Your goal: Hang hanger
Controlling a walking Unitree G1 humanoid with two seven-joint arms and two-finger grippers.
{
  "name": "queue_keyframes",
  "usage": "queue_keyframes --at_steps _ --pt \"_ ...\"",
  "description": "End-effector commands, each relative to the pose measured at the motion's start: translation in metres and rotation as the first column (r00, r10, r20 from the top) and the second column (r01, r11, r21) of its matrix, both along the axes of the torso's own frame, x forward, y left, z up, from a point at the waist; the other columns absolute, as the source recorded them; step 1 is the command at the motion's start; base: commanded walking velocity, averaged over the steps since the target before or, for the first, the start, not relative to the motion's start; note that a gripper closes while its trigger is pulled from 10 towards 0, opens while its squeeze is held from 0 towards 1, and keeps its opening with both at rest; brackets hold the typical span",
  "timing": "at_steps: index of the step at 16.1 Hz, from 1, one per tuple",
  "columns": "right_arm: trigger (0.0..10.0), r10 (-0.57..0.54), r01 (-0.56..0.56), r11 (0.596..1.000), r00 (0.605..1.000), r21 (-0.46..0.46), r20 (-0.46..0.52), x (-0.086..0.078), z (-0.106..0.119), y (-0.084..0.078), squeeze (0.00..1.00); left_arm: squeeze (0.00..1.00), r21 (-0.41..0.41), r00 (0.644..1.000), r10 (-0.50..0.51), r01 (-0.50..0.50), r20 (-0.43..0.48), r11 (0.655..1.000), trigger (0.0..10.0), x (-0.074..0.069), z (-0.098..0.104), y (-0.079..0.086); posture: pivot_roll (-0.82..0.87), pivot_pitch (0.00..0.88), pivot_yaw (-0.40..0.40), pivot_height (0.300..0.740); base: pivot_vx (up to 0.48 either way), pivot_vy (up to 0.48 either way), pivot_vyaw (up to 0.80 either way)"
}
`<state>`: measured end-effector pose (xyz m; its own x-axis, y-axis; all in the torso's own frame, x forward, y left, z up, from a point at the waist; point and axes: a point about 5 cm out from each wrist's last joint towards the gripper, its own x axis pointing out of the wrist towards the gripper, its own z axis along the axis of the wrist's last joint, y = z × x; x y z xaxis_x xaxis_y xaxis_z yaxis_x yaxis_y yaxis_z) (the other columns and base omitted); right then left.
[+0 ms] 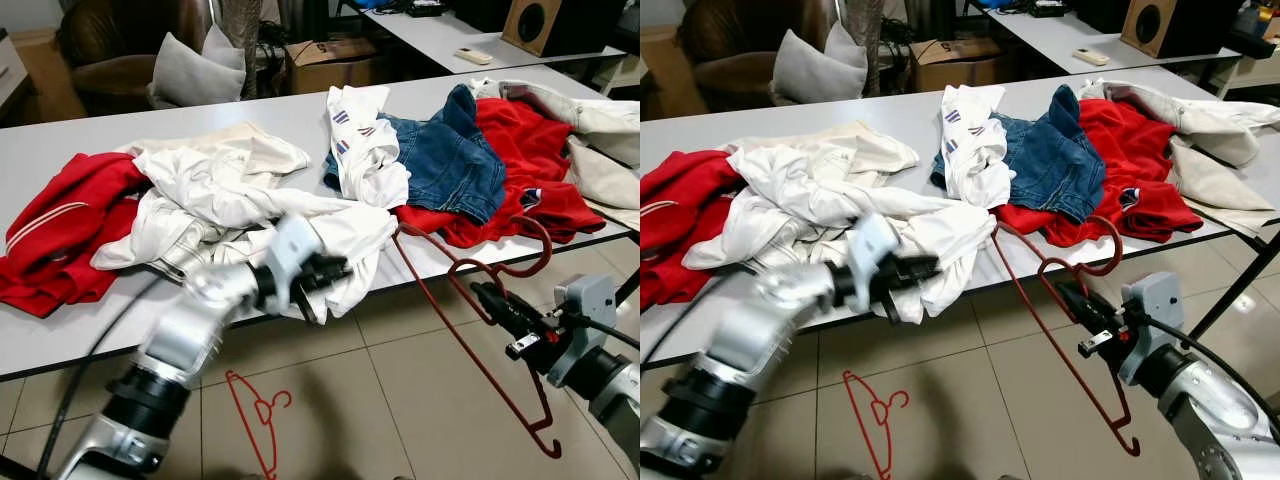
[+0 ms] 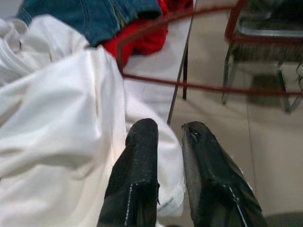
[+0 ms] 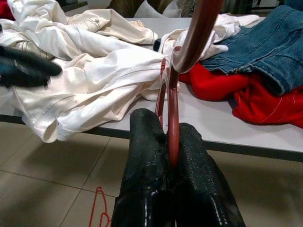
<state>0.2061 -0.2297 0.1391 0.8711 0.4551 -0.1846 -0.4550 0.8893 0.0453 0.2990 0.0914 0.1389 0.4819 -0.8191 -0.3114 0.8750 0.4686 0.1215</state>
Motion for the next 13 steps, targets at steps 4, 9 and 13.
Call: queue_keyframes --at_steps 4,9,13 --pt "10.0 0.032 -0.032 0.999 0.999 0.004 0.039 -0.002 0.008 0.006 0.0 0.0 0.122 0.995 0.061 -0.07 0.078 0.99 10.0 0.008 -0.015 0.003 -0.25 0.0 0.055 0.71 0.0 0.0 0.0" --pt "10.0 0.046 -0.046 0.999 0.998 0.008 0.05 -0.002 0.011 0.008 0.0 0.0 0.155 0.987 0.103 -0.122 0.125 0.98 10.0 0.019 -0.028 0.001 -0.25 0.0 0.055 0.71 0.0 0.0 0.0" --pt "10.0 0.044 -0.045 0.999 0.997 0.007 0.055 -0.002 0.012 0.007 0.0 0.0 0.204 0.991 0.088 -0.108 0.105 0.973 10.0 0.019 -0.043 0.002 -0.26 0.0 0.06 0.71 0.0 0.0 0.0"
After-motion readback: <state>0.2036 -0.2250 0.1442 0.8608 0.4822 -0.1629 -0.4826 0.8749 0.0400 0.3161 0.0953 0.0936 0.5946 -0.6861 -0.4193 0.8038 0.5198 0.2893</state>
